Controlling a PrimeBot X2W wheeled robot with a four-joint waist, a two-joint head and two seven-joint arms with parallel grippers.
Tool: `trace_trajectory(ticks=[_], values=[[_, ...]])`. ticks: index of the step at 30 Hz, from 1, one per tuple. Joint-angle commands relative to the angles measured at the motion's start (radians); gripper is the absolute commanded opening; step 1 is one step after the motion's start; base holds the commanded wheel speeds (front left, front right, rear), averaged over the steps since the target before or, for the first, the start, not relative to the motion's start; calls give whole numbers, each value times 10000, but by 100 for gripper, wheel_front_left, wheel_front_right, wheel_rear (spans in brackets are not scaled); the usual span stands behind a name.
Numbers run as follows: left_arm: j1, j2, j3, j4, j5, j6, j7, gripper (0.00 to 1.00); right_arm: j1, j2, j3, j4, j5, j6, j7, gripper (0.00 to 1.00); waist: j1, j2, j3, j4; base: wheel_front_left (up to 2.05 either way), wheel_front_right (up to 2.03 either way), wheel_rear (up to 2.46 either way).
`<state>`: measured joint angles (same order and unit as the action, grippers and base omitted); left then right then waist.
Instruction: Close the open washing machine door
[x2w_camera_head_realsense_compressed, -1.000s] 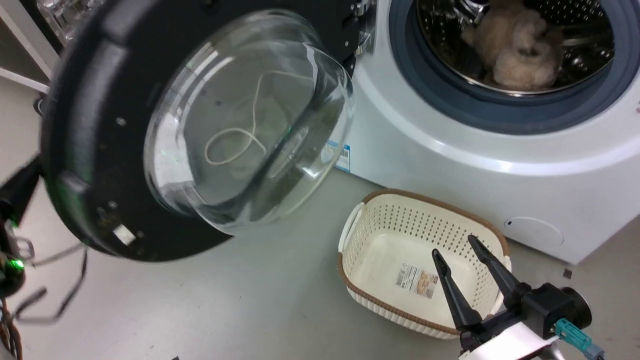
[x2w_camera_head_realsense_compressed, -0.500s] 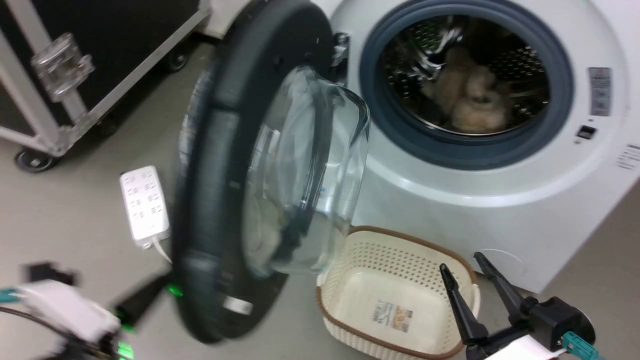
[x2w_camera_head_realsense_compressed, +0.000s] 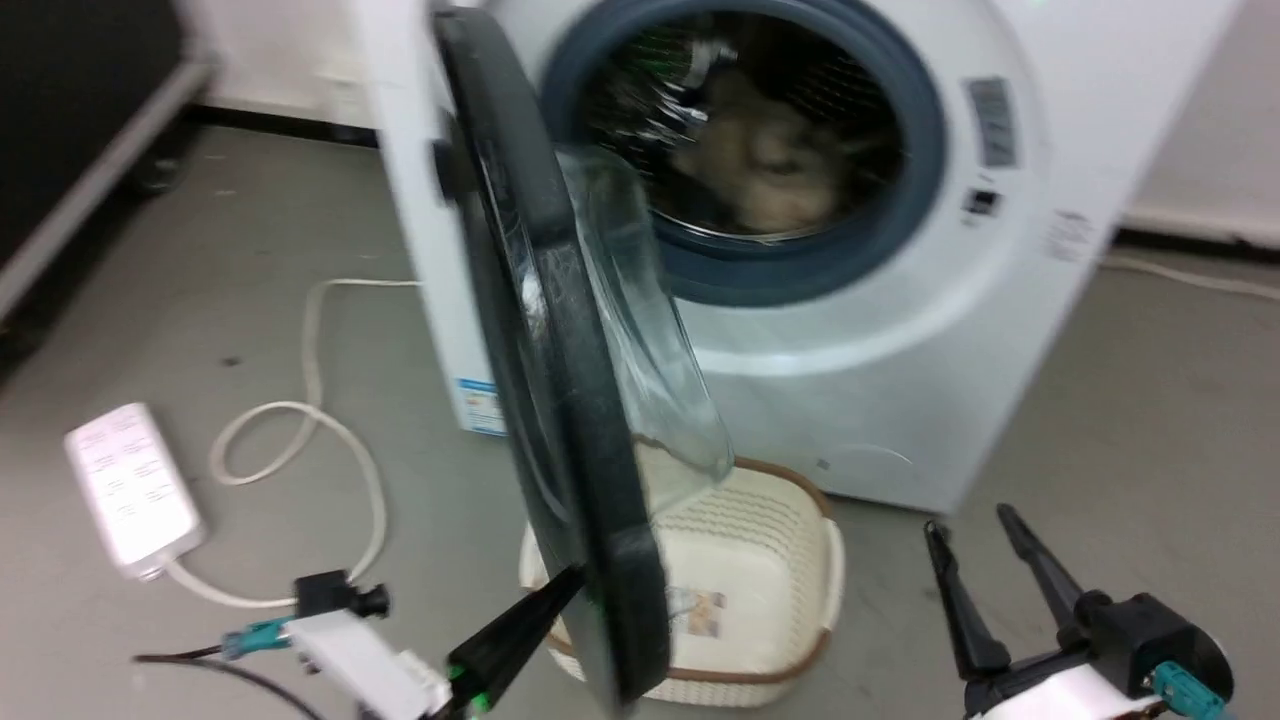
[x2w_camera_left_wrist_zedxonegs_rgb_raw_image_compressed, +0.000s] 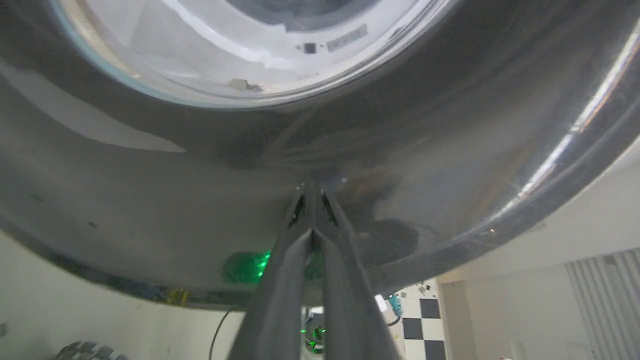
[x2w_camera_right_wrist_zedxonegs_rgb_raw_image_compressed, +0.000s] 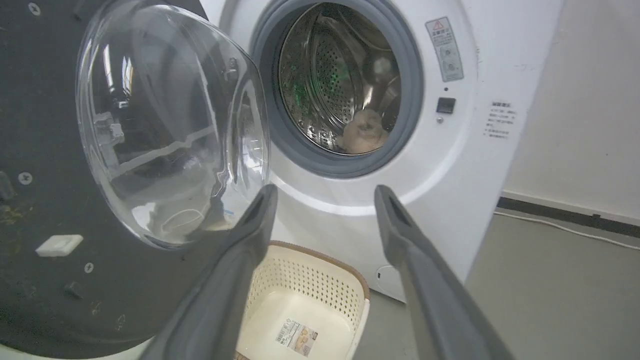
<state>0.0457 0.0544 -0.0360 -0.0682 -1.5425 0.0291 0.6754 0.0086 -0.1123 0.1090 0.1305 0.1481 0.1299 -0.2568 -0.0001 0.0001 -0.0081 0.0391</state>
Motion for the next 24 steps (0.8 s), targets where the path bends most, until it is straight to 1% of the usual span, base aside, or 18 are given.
trace_trajectory(ticks=[1, 4, 5, 6, 7, 8, 9, 10, 11, 12, 15, 16, 17, 19, 20, 21, 22, 24], values=[[-441, -38, -541, 230, -338, -212, -567, 0, -206, -70, -56, 18, 30, 8, -17, 100, 1, -1, 631, -1051, 0, 0, 0], [-1028, -39, -1344, 694, -691, -518, -1485, 0, -424, -101, -159, -16, 103, 8, -20, 100, 1, -1, 1096, -1824, 0, 0, 0], [-1028, -39, -1344, 694, -691, -518, -1485, 0, -424, -101, -159, -16, 103, 8, -20, 100, 1, -1, 1096, -1824, 0, 0, 0], [-1497, -39, -1787, 1043, -848, -687, -2025, 0, -561, -134, -222, -2, 167, 8, -24, 100, 1, -1, 1401, -2306, 0, 0, 0], [-1741, -40, -1935, 1212, -880, -762, -2308, 0, -640, -136, -219, 6, 196, 8, -26, 100, 1, -1, 1571, -2577, 0, 0, 0], [-1741, -40, -1935, 1212, -880, -762, -2308, 0, -640, -136, -219, 6, 196, 8, -26, 100, 1, -1, 1571, -2577, 0, 0, 0], [-2276, -40, -2177, 1607, -949, -864, -2854, 0, -767, -136, -243, 44, 260, 8, -31, 100, 1, -1, 1858, -3043, 0, 0, 0], [-2276, -40, -2177, 1607, -949, -864, -2854, 0, -767, -136, -243, 44, 260, 8, -31, 100, 1, -1, 1858, -3043, 0, 0, 0], [-2566, -40, -2268, 1817, -954, -910, -3119, 0, -822, -130, -267, 68, 296, 8, -34, 100, 1, -1, 1989, -3248, 0, 0, 0], [-3162, -40, -2333, 2273, -1007, -979, -3700, 0, -932, -99, -259, 125, 357, 8, -39, 100, 1, -1, 2231, -3670, 0, 0, 0], [-4056, -40, -2412, 2889, -1296, -1120, -4639, 0, -1058, -16, -228, 188, 434, 8, -44, 100, 1, -1, 2492, -4197, 0, 0, 0], [-4652, -40, -2545, 3298, -1532, -1218, -5214, 0, -1112, 51, -219, 190, 476, 8, -46, 100, 1, -1, 2609, -4437, 0, 0, 0], [-4652, -40, -2545, 3298, -1532, -1218, -5214, 0, -1112, 51, -219, 190, 476, 8, -46, 100, 1, -1, 2609, -4437, 0, 0, 0], [-5255, -40, -2689, 3767, -1755, -1297, -5747, 0, -1171, 106, -155, 186, 505, 8, -46, 100, 1, -1, 2699, -4615, 0, 0, 0], [-5845, -41, -2799, 4321, -2034, -1353, -6287, 0, -1217, 151, -106, 192, 514, 8, -47, 100, 1, -1, 2739, -4704, 0, 0, 0], [-6125, -41, -2890, 4587, -2169, -1380, -6486, 0, -1234, 170, -93, 199, 515, 8, -47, 100, 1, -1, 2750, -4726, 0, 0, 0], [-6125, -41, -2890, 4587, -2169, -1380, -6486, 0, -1234, 170, -93, 199, 515, 8, -47, 100, 1, -1, 2750, -4726, 0, 0, 0], [-6633, -41, -3120, 5096, -2340, -1445, -6807, 0, -1246, 206, -93, 214, 505, 8, -47, 100, 1, -1, 2731, -4715, 0, 0, 0]])
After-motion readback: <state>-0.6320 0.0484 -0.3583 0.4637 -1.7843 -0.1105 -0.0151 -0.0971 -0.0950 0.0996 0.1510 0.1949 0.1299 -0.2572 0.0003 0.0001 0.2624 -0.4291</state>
